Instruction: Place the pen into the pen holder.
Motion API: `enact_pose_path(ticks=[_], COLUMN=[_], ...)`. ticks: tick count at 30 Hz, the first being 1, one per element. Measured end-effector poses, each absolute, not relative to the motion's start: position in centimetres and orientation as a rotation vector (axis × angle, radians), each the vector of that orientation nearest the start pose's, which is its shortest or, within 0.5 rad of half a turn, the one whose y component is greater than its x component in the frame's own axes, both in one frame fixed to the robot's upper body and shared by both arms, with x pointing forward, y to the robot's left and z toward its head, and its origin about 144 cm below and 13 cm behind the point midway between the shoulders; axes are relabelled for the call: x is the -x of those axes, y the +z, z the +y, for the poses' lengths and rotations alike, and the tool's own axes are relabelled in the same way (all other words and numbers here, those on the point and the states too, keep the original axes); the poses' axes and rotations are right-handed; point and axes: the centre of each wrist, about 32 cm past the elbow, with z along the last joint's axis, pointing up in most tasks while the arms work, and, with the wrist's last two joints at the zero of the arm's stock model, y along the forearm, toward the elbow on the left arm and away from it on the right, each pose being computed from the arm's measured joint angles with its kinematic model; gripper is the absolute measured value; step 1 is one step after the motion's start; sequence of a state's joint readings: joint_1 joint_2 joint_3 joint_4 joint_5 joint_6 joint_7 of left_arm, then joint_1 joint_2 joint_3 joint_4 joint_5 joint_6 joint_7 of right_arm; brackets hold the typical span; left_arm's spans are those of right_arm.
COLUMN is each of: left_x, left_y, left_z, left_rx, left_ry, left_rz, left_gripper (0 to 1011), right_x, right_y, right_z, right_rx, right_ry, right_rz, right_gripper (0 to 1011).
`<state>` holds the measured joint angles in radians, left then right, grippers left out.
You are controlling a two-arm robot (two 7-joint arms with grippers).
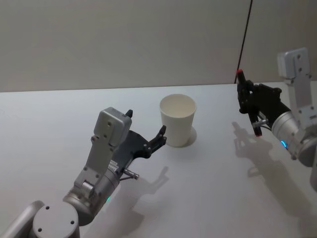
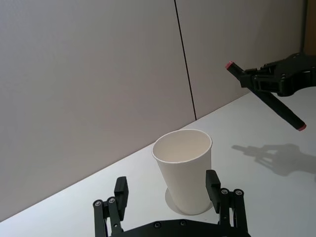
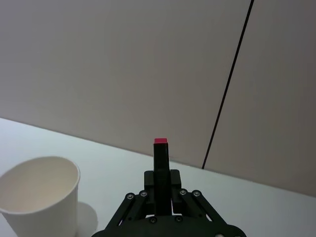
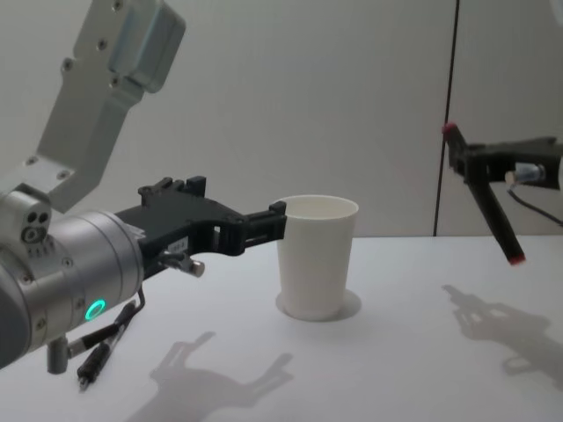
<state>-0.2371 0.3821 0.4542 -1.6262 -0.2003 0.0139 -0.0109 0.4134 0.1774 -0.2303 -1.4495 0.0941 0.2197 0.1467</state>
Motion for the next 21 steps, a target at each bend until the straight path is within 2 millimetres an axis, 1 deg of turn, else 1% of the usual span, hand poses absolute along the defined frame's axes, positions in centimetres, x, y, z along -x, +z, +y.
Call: enact_pose_path(ticks=[21], left_x=[-49.2], left_y=[120.4], left_z=[19.8], left_rx=[-0.061], left_ry=[1.124], left_rz=[-0.268], left_gripper=[1000], right_x=[-55.8], right_y=[123.3], right_z=[-19.7], right_rx=[-0.143], right_ry=[-1.178], right_rz=[-0.421], right_gripper=[167])
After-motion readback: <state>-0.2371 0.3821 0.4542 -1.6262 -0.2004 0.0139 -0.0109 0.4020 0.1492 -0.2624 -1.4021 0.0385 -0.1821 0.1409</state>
